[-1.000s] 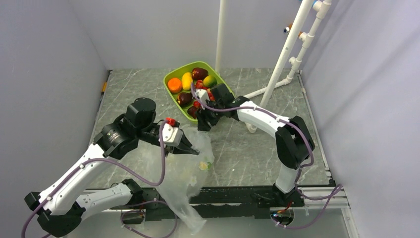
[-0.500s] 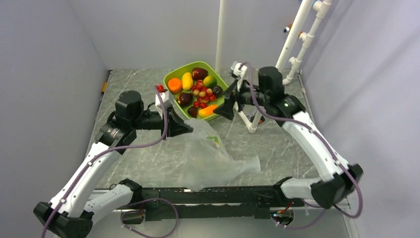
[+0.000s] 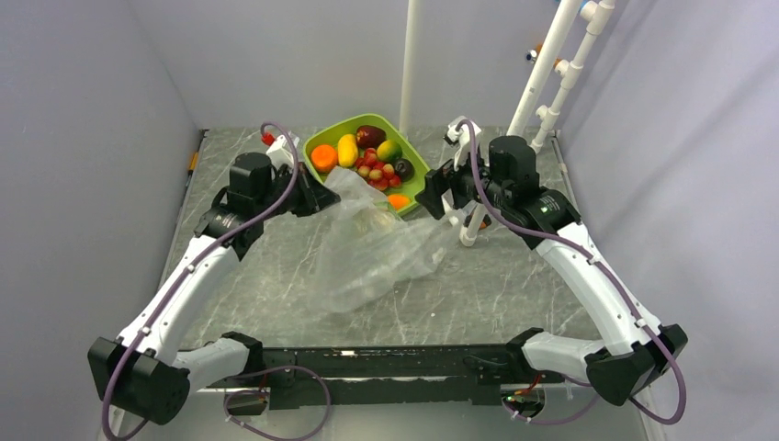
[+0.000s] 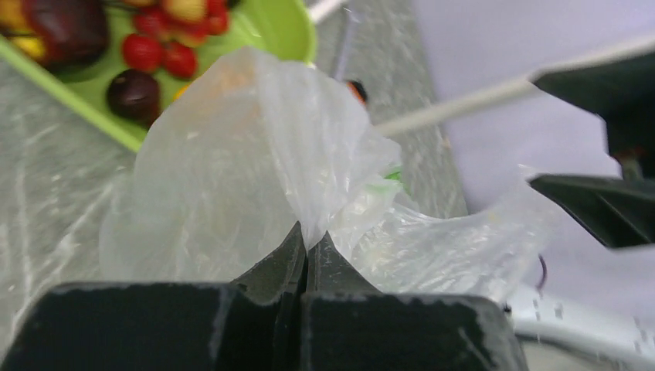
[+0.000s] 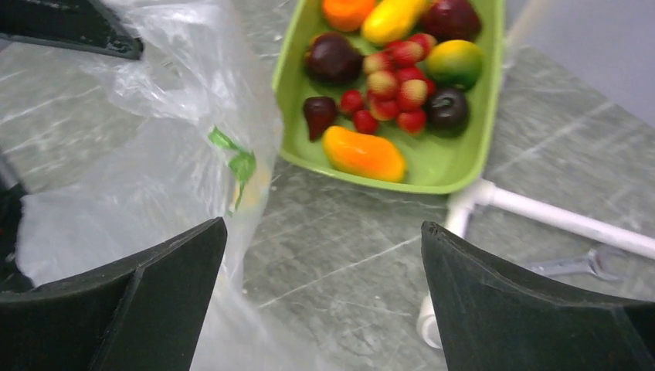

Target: Place the fake fruits into the plastic bag and tie a complex knot

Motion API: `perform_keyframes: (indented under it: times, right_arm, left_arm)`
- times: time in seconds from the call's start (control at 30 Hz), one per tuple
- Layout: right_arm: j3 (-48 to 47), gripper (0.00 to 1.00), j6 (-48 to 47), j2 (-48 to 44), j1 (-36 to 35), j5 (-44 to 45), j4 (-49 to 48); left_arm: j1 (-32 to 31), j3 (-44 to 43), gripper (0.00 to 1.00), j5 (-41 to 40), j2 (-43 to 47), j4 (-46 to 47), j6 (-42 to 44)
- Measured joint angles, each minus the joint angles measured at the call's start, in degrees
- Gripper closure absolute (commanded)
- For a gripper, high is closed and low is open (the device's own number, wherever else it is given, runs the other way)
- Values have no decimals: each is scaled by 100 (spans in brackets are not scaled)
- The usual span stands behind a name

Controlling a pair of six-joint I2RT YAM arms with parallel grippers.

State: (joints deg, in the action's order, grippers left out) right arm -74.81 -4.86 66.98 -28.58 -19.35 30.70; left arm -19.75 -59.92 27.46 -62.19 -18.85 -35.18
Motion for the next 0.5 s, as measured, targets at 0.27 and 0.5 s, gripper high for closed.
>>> perform_keyframes:
  times: [0.27,0.5]
  right_arm:
    - [0,0,487,-363,15,638,-57]
    - [791,0,1399,-568,-138,-284,-245]
  left_arm:
    - [44,-750,86,-1720,-479,-754,-619]
    - [-181,-953,85,-1720,-442,-841,-890]
